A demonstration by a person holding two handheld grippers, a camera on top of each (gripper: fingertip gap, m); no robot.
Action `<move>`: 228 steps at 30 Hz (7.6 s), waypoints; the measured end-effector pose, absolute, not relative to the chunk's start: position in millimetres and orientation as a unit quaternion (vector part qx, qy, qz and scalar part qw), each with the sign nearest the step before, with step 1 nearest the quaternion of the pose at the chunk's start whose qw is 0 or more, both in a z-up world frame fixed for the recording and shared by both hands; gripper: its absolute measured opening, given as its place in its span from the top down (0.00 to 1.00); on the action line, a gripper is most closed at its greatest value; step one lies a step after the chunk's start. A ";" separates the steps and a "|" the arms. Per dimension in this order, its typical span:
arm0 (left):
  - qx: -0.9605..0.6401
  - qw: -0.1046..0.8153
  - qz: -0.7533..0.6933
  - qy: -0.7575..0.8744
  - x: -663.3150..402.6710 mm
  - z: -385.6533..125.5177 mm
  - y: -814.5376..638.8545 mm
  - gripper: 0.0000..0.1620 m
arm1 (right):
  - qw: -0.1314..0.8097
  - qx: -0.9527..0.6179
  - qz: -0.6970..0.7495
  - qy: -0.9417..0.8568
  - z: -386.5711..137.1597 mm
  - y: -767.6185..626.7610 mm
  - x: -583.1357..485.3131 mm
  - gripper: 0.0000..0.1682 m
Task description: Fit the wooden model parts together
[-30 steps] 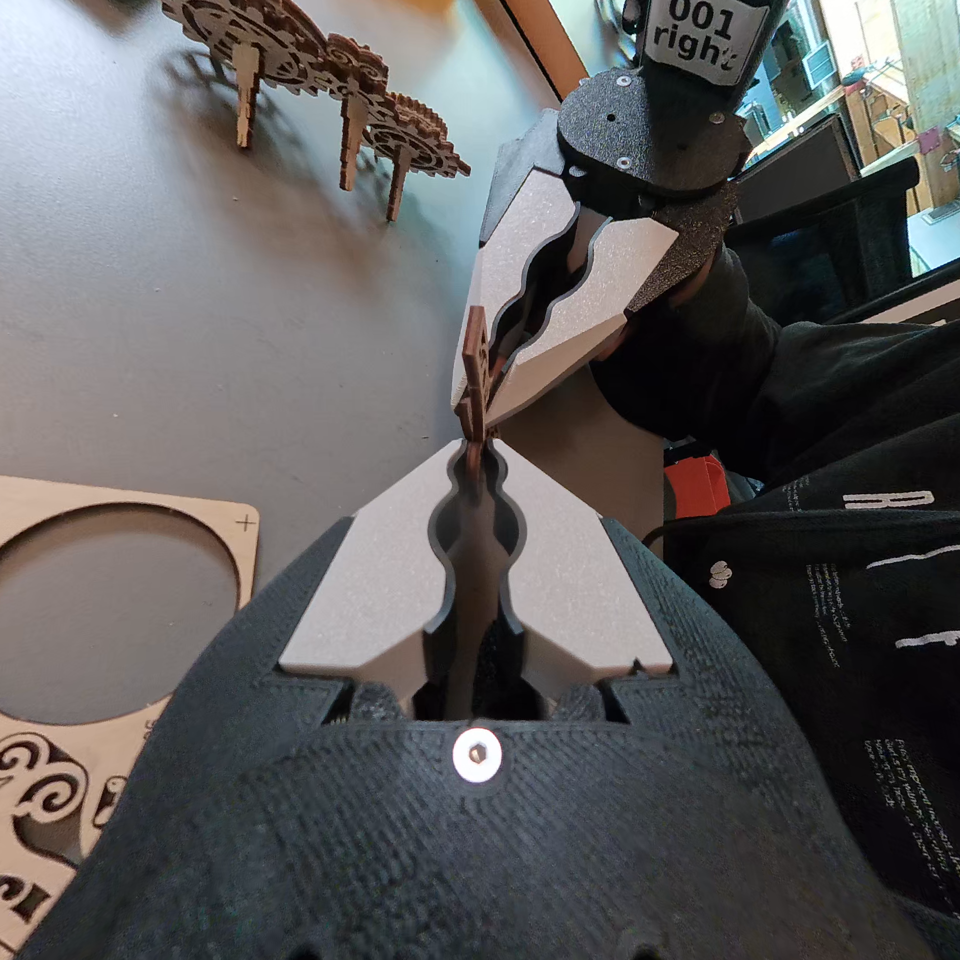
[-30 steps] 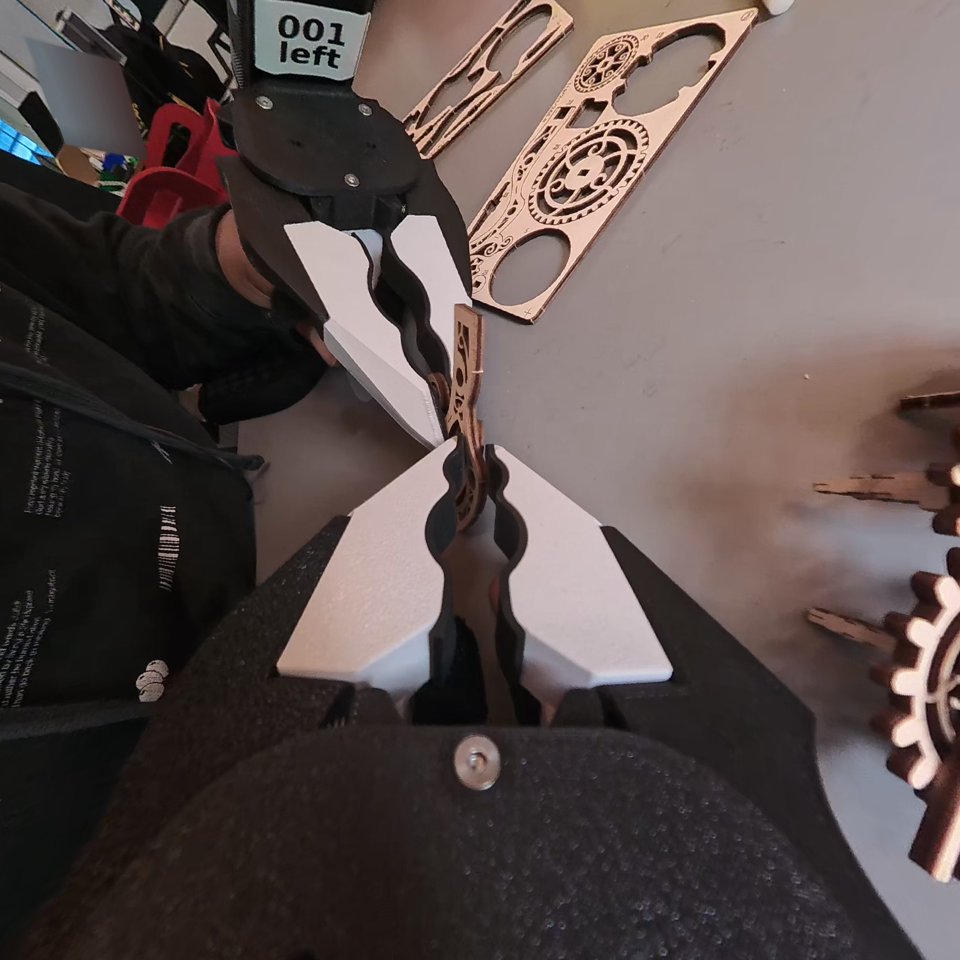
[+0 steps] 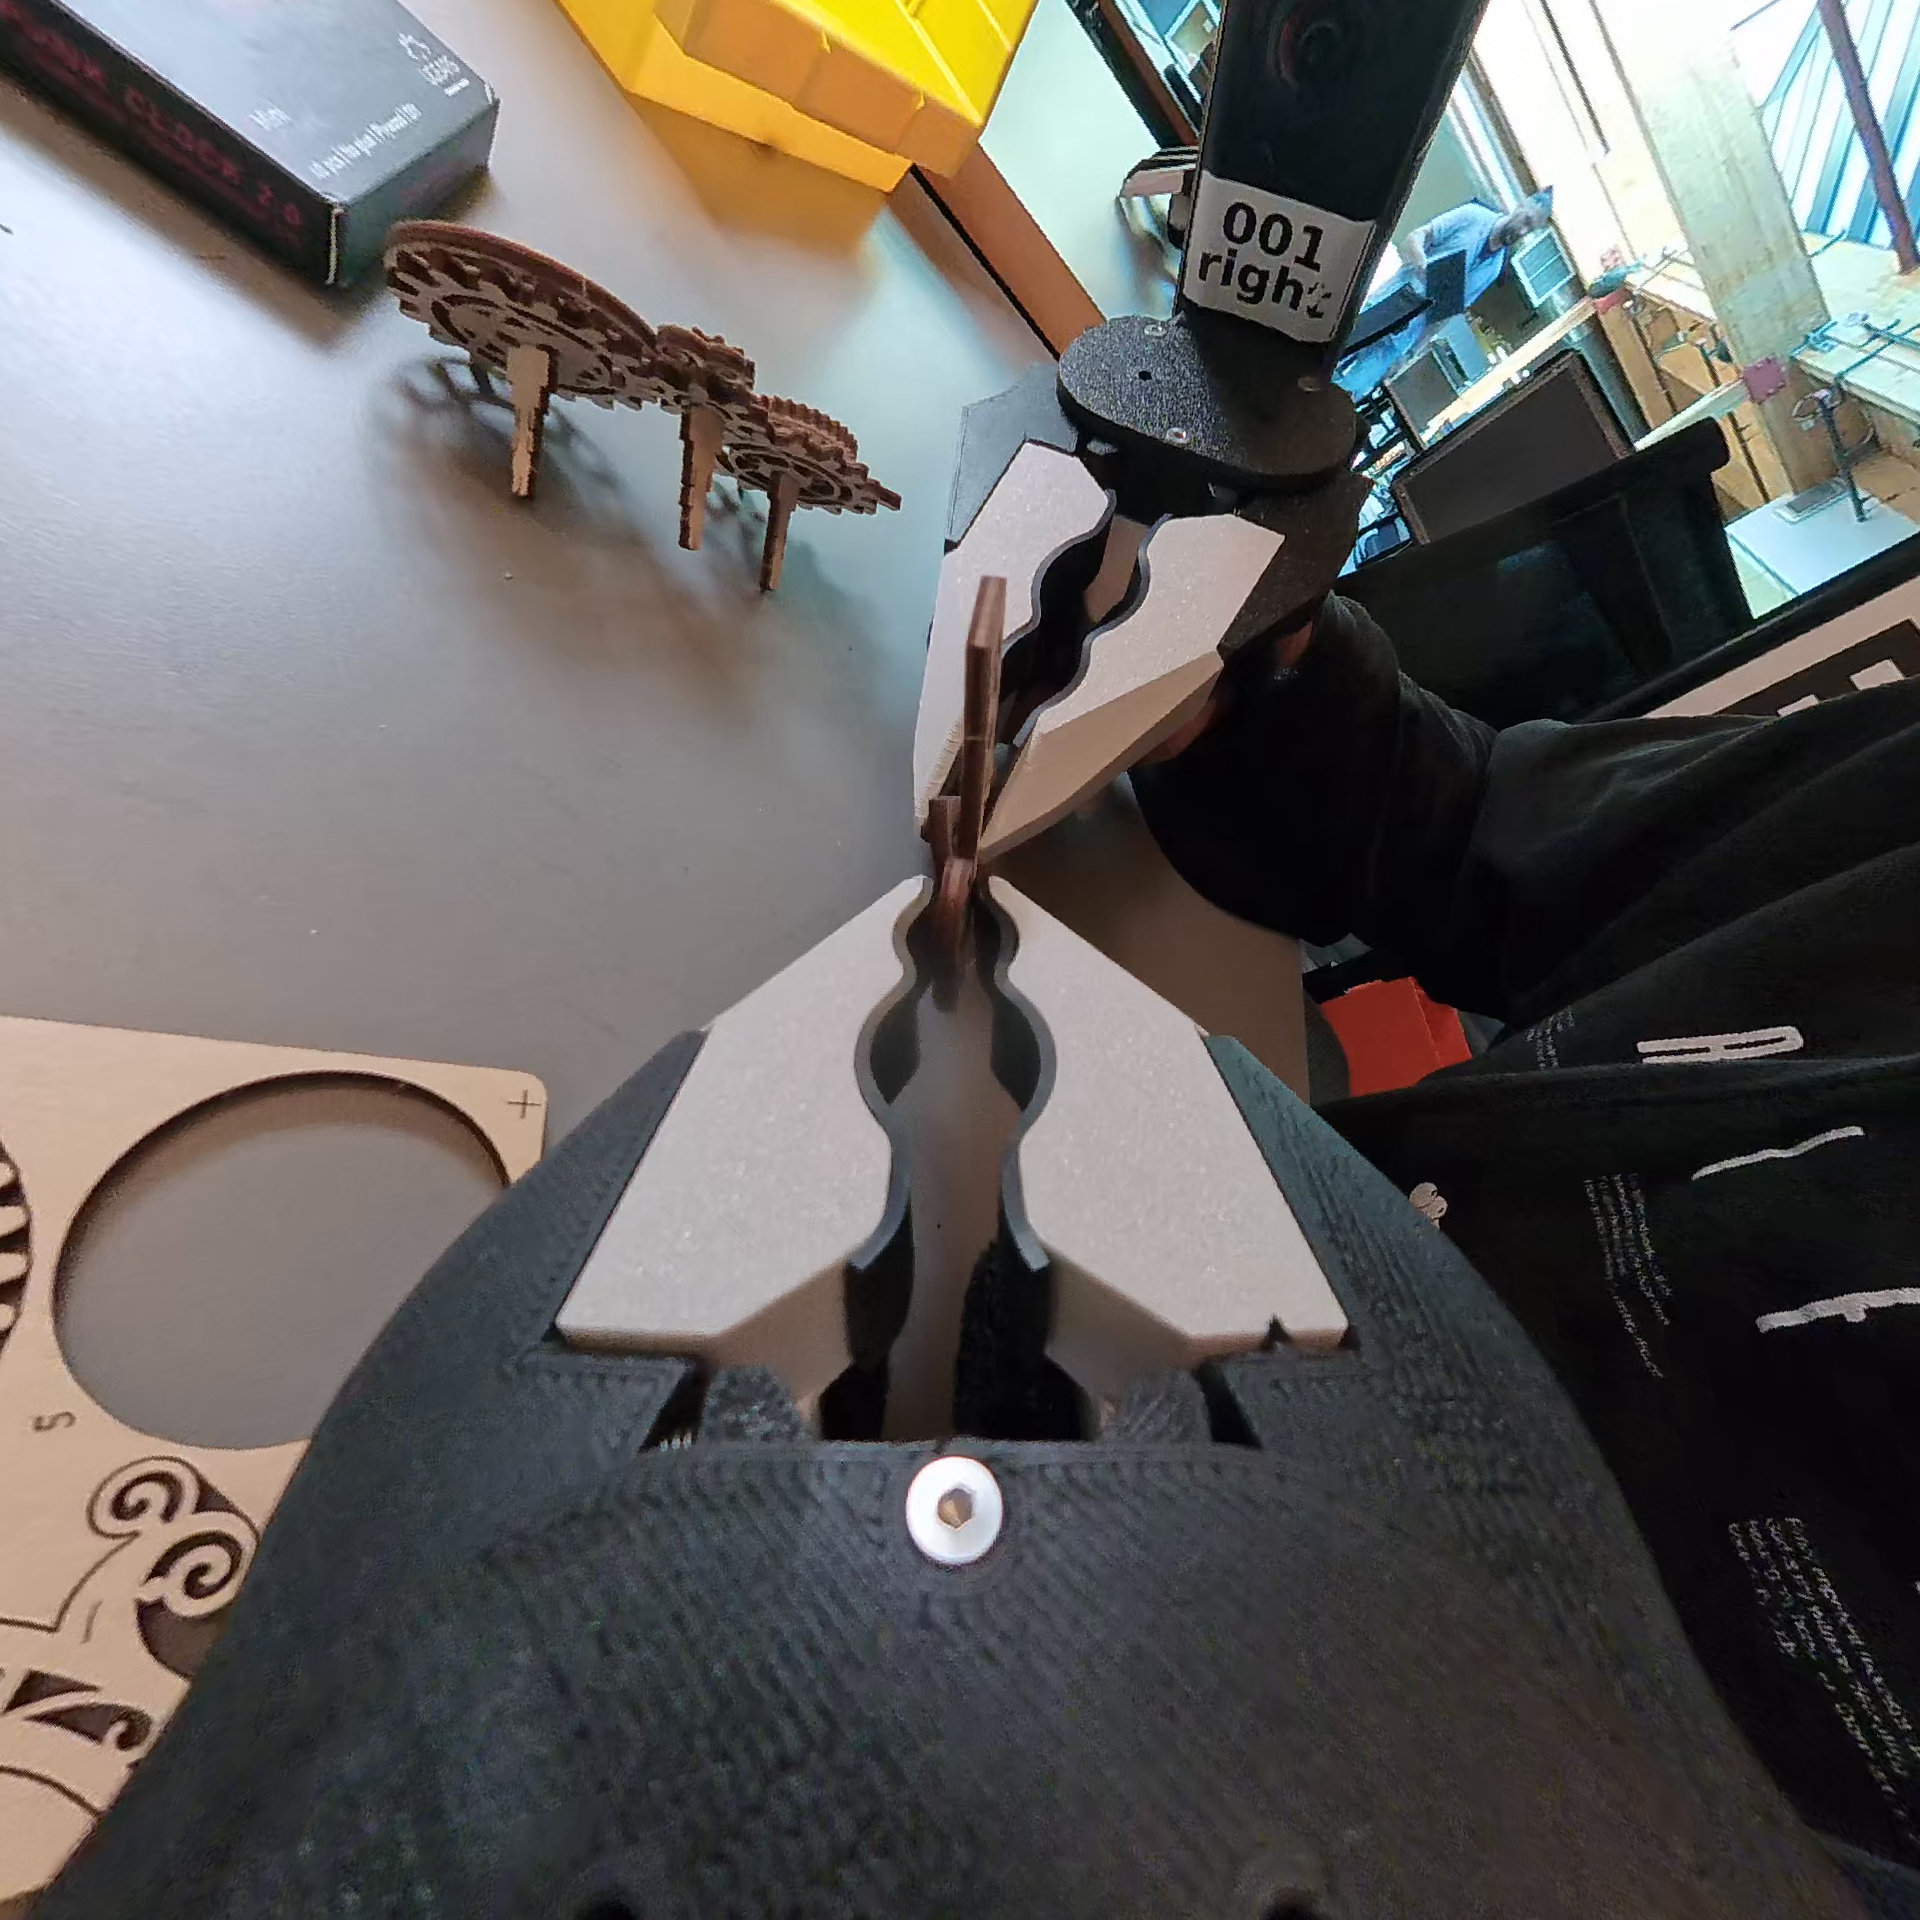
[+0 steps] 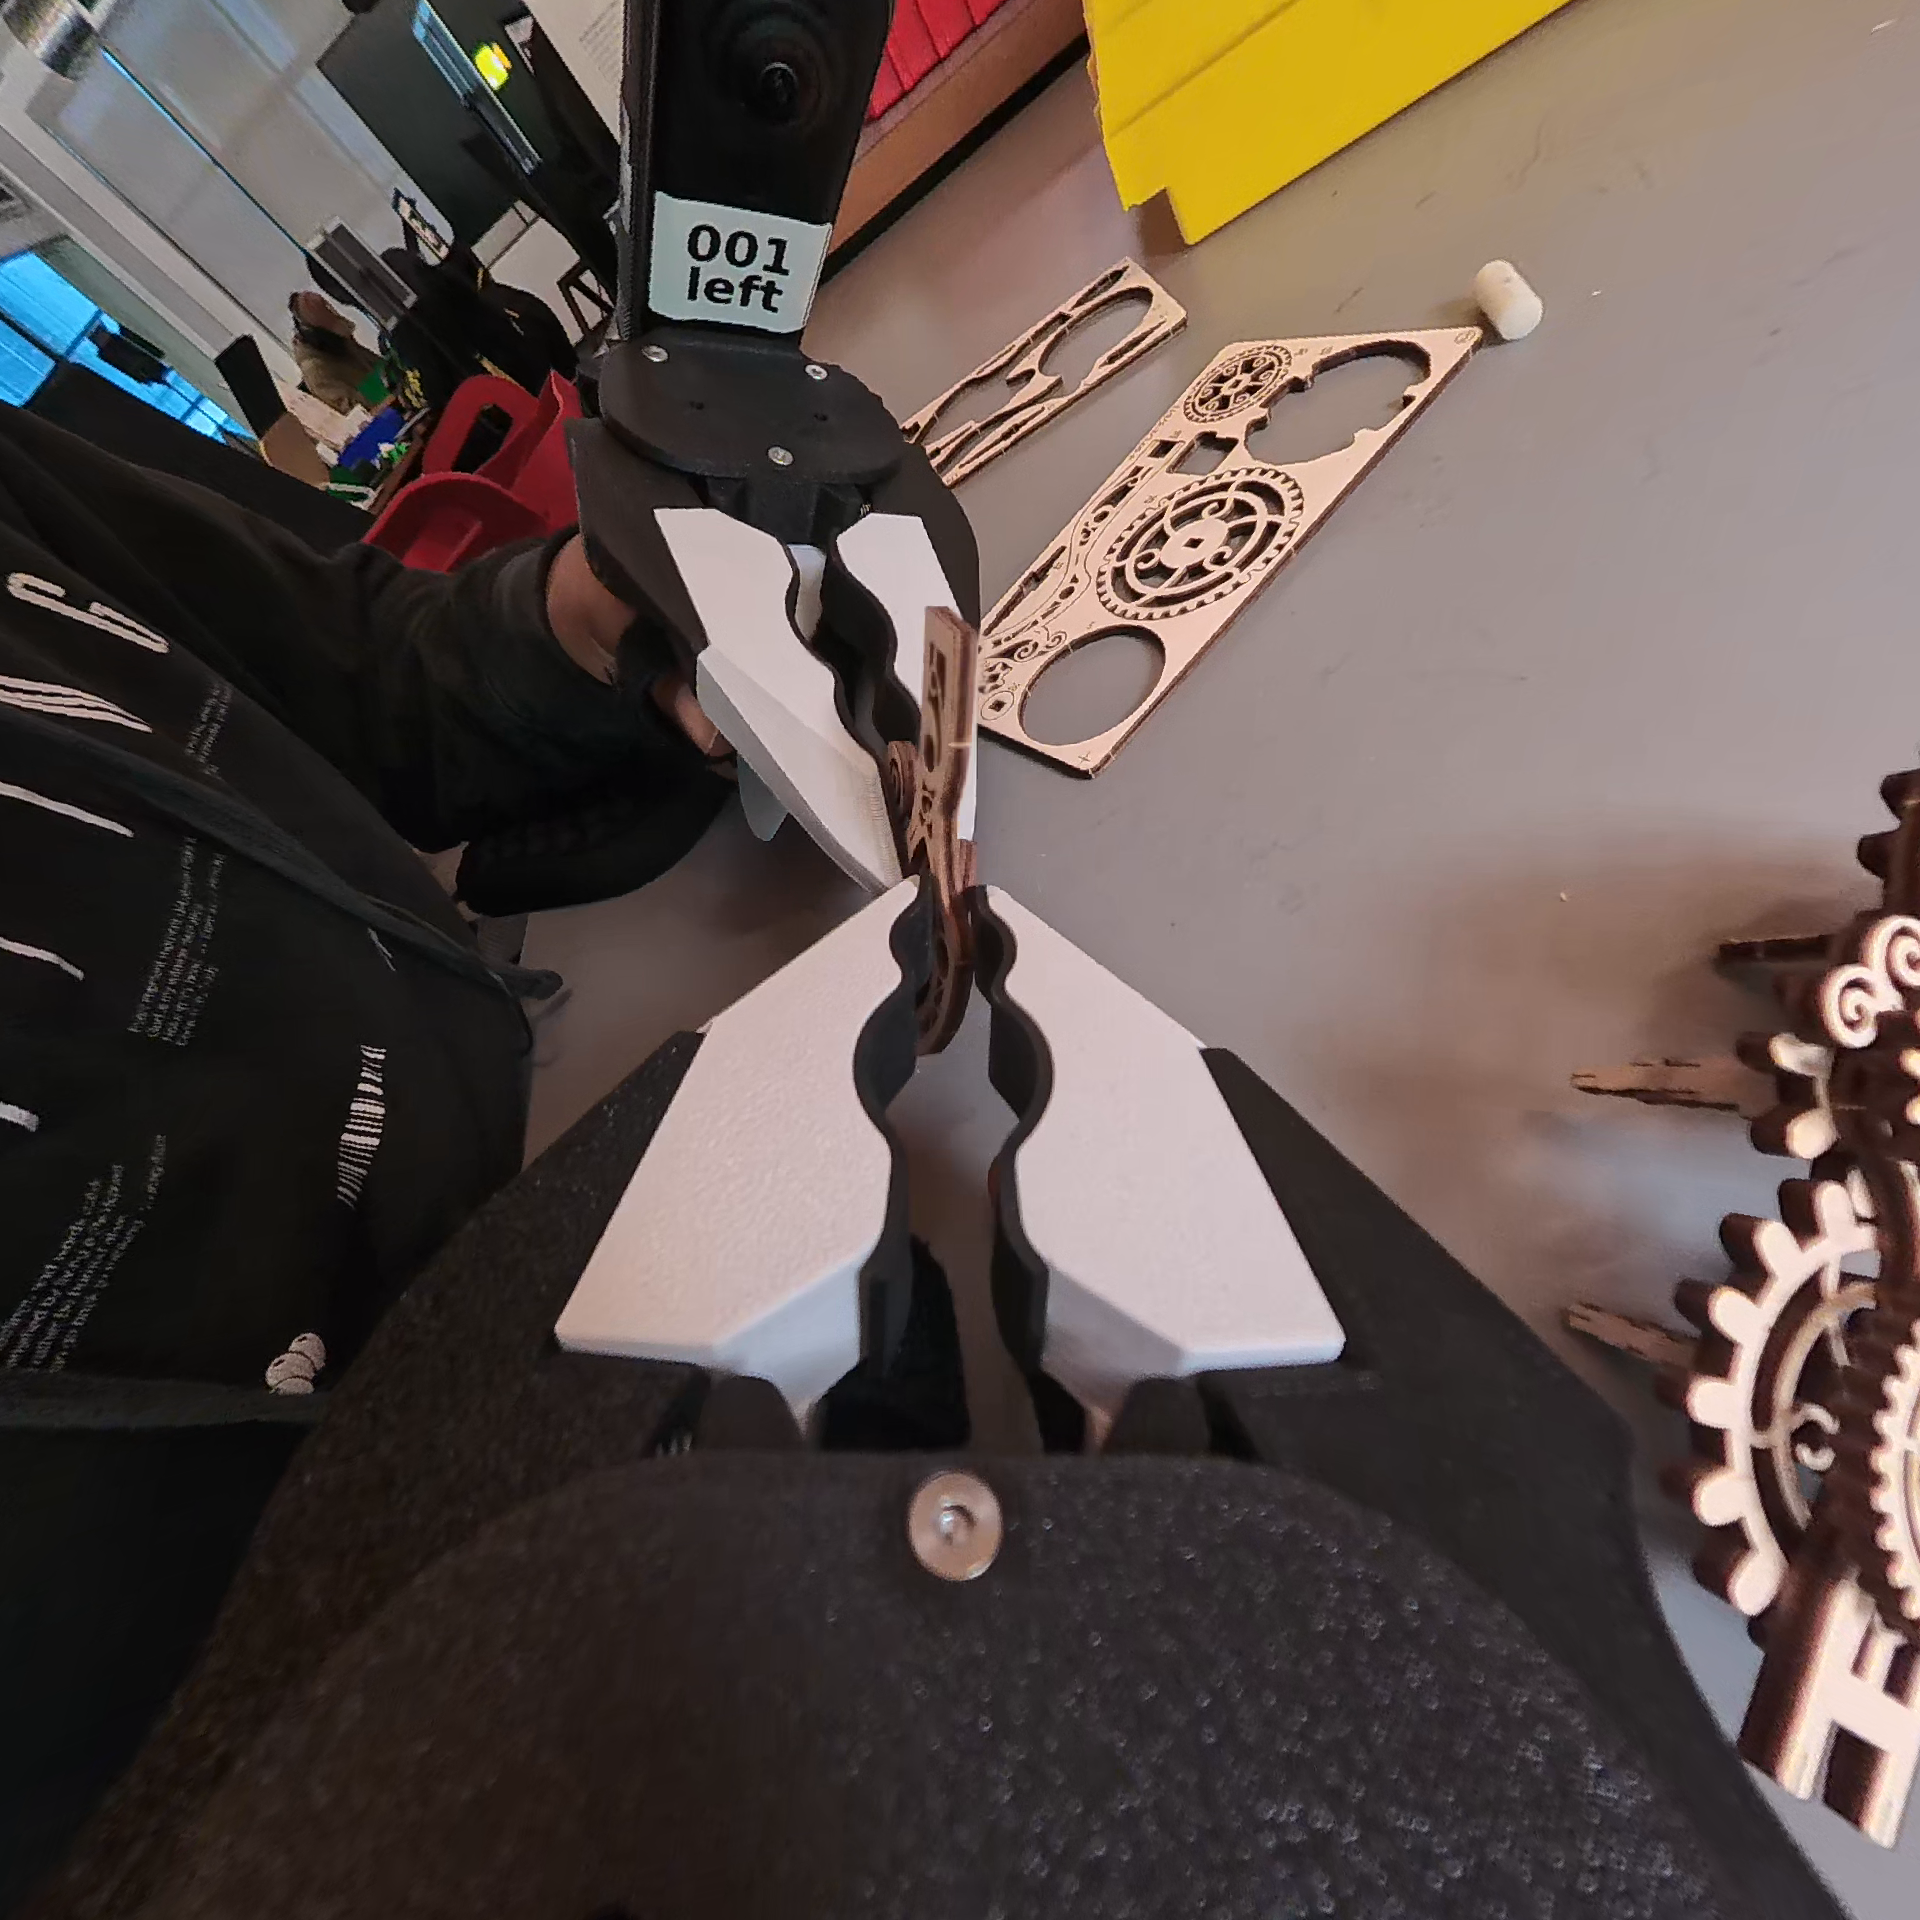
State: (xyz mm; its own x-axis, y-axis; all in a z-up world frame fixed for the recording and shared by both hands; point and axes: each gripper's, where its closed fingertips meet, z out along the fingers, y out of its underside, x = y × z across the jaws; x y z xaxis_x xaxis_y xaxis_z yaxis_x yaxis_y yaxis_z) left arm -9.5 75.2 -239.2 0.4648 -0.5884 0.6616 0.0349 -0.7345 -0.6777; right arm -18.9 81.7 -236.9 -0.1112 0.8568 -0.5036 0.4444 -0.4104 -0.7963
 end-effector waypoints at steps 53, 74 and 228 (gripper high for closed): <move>-0.752 0.307 -0.570 0.122 -13.4 -227.8 80.7 0.99 | 0.168 -0.668 0.579 -0.435 -228.2 90.1 -20.9 0.96; -0.757 0.295 -0.579 0.075 -24.7 -232.7 90.0 0.99 | 0.207 -0.684 0.529 -0.458 -229.9 101.9 -16.0 0.90; -0.658 0.486 -0.550 0.169 -56.7 -147.5 86.4 0.88 | 0.116 -0.560 0.783 -0.245 -157.2 113.9 -17.3 0.95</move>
